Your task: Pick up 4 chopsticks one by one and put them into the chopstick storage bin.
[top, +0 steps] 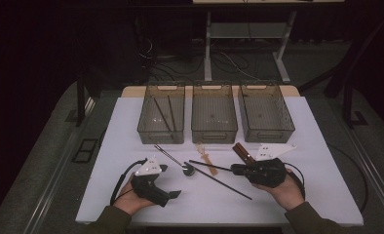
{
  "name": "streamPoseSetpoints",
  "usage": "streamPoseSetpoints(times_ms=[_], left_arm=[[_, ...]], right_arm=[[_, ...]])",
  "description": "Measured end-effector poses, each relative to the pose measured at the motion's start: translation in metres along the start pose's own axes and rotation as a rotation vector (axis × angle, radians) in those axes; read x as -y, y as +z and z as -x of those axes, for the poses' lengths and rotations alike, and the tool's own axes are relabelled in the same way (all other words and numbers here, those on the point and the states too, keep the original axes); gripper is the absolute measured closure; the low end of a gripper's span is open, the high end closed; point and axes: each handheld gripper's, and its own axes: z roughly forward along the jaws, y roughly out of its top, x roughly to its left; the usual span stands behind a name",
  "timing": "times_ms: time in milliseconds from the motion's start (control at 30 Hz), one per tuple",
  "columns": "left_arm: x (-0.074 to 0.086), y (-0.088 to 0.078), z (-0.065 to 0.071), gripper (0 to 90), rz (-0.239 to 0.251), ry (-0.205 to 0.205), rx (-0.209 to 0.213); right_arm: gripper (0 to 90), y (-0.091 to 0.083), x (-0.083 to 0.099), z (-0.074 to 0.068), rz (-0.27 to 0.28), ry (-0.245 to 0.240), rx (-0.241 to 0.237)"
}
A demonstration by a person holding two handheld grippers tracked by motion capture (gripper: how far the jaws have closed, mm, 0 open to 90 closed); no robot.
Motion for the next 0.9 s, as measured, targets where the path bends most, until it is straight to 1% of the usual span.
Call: streamPoseSetpoints(times_ms=[133, 167, 200, 367, 500, 533, 633, 733, 800, 900], left_arm=[[0.000, 0.000, 0.000, 0.0, 0.001, -0.005, 0.000], [0.000, 0.000, 0.000, 0.0, 0.002, -0.006, -0.001], [0.001, 0.001, 0.000, 0.0, 0.009, -0.016, -0.001], [0.001, 0.001, -0.002, 0.0, 0.014, -0.021, -0.004], [0.001, 0.002, -0.003, 0.0, 0.011, -0.041, -0.012], [0.001, 0.002, -0.002, 0.0, 0.021, -0.049, -0.011], [0.000, 0.001, -0.003, 0.0, 0.023, -0.047, -0.011], [0.000, 0.001, -0.002, 0.0, 0.028, -0.059, -0.010], [0.000, 0.001, -0.002, 0.0, 0.027, -0.059, -0.011], [0.000, 0.001, -0.002, 0.0, 0.030, -0.062, -0.012]], right_arm=[[85.6, -0.002, -0.005, 0.004, 0.013, 0.005, 0.017], [85.6, -0.002, -0.006, 0.006, 0.015, 0.008, 0.017], [85.6, -0.003, -0.007, 0.007, 0.018, 0.009, 0.016], [85.6, -0.005, -0.012, 0.011, 0.034, 0.016, 0.023], [85.6, -0.004, -0.015, 0.014, 0.047, 0.018, 0.030], [85.6, -0.004, -0.016, 0.015, 0.049, 0.021, 0.027], [85.6, -0.005, -0.020, 0.016, 0.056, 0.024, 0.025], [85.6, -0.007, -0.026, 0.017, 0.073, 0.021, 0.026], [85.6, -0.008, -0.030, 0.018, 0.085, 0.020, 0.031], [85.6, -0.008, -0.035, 0.021, 0.096, 0.030, 0.035]])
